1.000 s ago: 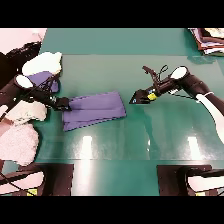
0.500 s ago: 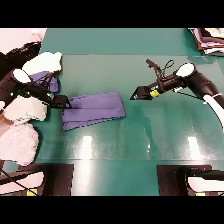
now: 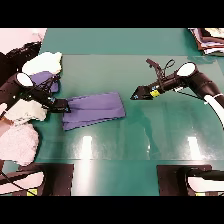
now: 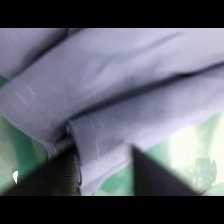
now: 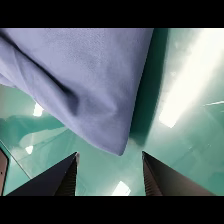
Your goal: Fold the shirts.
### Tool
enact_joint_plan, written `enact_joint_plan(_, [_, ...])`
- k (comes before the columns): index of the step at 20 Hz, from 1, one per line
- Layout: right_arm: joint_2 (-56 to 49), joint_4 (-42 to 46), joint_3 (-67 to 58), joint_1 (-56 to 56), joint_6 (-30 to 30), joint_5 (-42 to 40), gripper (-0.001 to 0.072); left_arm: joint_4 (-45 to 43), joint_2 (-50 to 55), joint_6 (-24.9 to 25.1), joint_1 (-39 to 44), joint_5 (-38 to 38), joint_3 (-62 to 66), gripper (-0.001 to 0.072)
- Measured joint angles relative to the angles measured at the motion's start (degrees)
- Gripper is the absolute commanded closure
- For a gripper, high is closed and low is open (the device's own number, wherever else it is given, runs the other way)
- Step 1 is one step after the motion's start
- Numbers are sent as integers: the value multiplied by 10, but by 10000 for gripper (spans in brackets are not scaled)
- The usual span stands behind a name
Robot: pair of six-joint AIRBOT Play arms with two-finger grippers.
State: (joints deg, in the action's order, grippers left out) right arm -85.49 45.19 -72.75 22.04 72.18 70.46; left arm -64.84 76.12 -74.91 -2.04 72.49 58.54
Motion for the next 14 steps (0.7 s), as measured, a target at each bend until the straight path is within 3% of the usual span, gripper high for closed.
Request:
enact_joint_plan(4, [2, 0, 0, -1, 0, 1, 267, 6, -4, 0, 0, -16, -8, 686])
enact_joint_plan(10, [35, 1, 0, -31, 0, 31, 267, -33, -108, 2, 3, 52, -59, 682])
enact_joint_plan(11, [41, 1, 0, -38, 0, 33, 267, -36, -128, 2, 3, 62, -77, 649])
enact_joint_plan(13, [46, 1, 0, -47, 0, 40, 265, -38, -163, 2, 4, 78, -116, 56])
enact_joint_plan(14, [47, 1, 0, -50, 0, 41, 260, -40, -174, 0, 4, 82, -132, 40])
